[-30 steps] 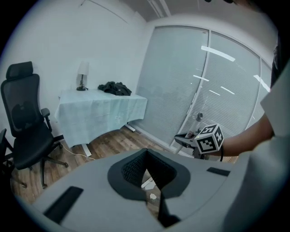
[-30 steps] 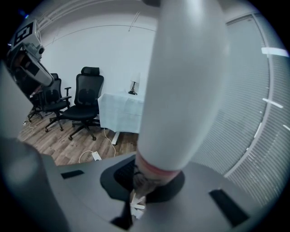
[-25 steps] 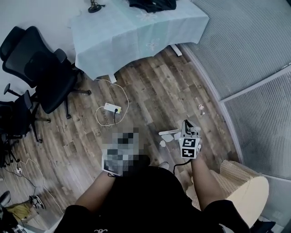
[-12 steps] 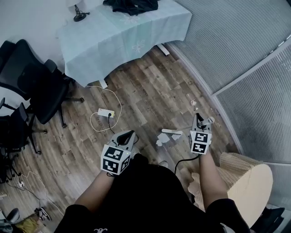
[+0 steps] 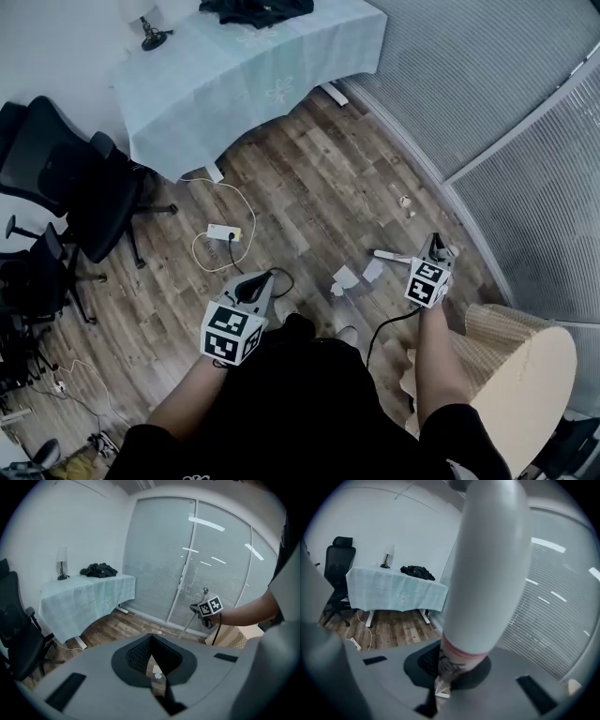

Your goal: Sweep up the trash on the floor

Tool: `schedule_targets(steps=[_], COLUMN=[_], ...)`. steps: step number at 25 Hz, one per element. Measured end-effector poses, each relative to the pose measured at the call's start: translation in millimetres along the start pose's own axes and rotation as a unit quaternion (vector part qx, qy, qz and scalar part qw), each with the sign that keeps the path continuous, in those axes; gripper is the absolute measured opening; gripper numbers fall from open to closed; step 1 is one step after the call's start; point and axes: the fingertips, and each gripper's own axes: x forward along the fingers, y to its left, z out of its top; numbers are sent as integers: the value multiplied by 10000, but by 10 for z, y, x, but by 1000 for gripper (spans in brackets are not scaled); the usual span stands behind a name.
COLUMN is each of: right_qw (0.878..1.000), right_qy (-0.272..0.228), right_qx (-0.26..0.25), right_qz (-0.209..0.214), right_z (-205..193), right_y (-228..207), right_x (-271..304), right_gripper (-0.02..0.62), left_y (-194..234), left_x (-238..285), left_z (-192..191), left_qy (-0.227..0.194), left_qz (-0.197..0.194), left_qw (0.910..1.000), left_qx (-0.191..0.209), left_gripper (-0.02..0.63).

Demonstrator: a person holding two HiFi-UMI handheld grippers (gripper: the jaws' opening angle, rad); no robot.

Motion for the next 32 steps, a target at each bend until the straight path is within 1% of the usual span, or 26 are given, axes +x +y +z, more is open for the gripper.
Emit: schedule_targets(steps=[4, 7, 10, 14, 17, 21, 24, 28, 32], right_qw=[9991, 9984, 9979, 9978, 9975, 9970, 9973, 9970, 9939], right_qy=[380, 555, 647, 634, 653, 686, 586, 369, 184], right_qx=[35, -52, -9, -41, 22, 236, 263, 177, -70], right_qz=[-165, -101, -9, 164, 254, 265, 342, 656, 1081], right_z=[-265, -346, -348, -300, -249, -188, -94, 131, 344], right_y=[47, 192, 304, 472, 563, 538, 523, 577, 627], right_x=[53, 22, -37, -143, -176, -193, -214, -313, -433], right_gripper=[21, 21, 21, 21, 21, 21, 21, 21, 21], left_y=[70, 23, -57, -108, -71, -67, -50, -23, -52], left_x=[-23, 27, 128, 212, 224, 262, 295, 364, 495], left_z=[-45, -48, -9, 48, 92, 126, 163, 175, 150], left_qy=[107, 113, 103, 57, 28, 7, -28, -73, -134], left_qz=[-3, -76, -190, -345, -374, -423, -466, -545, -692], left_qw=[9999, 9999, 9998, 9994, 9993, 9991, 9989, 9984, 9968], left_qx=[36, 31, 31, 70, 39, 9, -35, -160, -364], left_gripper=[-6, -6, -6, -6, -6, -6, -6, -6, -6])
